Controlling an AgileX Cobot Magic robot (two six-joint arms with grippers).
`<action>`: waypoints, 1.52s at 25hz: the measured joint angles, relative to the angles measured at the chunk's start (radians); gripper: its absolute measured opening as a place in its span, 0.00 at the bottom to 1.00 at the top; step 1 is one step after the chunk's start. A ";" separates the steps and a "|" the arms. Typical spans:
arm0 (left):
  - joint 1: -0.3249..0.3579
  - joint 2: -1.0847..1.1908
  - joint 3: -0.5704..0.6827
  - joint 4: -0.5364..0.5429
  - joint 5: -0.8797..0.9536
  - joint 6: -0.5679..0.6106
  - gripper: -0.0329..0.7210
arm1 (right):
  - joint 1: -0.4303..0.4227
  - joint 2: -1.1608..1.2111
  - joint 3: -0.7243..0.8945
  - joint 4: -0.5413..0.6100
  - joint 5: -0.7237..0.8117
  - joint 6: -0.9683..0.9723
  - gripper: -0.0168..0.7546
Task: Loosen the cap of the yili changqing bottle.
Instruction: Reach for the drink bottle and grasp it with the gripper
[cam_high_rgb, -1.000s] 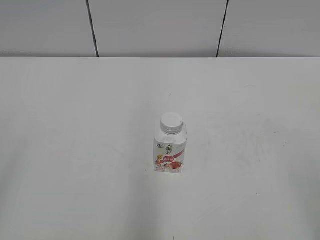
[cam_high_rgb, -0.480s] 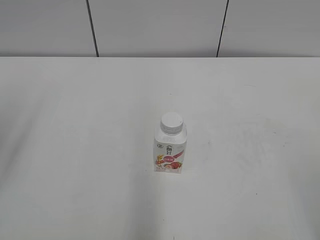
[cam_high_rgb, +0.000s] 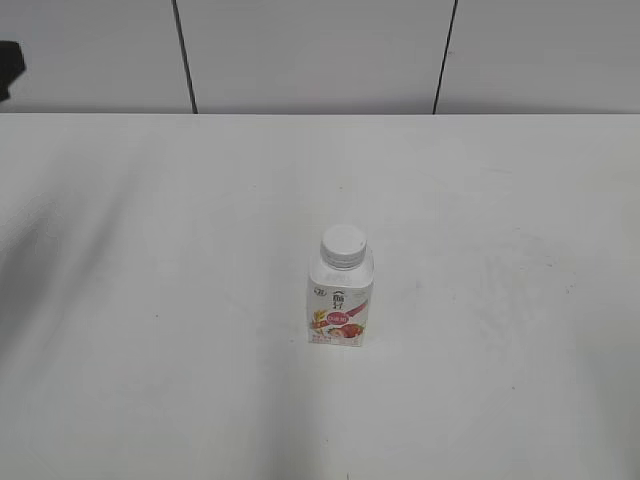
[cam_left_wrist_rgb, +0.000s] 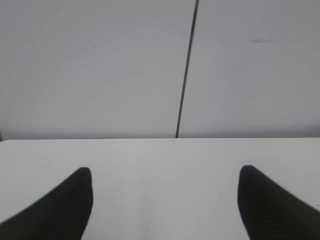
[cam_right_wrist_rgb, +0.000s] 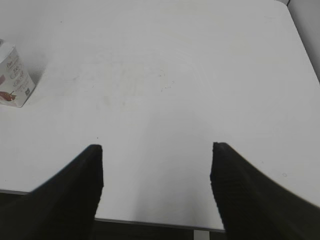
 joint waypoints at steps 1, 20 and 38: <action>-0.012 0.028 0.000 0.012 -0.030 0.000 0.77 | 0.000 0.000 0.000 0.000 0.000 0.000 0.71; 0.235 0.514 -0.005 1.095 -0.812 -0.499 0.77 | 0.000 0.000 0.000 0.000 0.000 0.000 0.71; 0.183 0.897 -0.276 1.642 -0.959 -0.471 0.77 | 0.000 0.000 0.000 0.000 0.000 0.000 0.71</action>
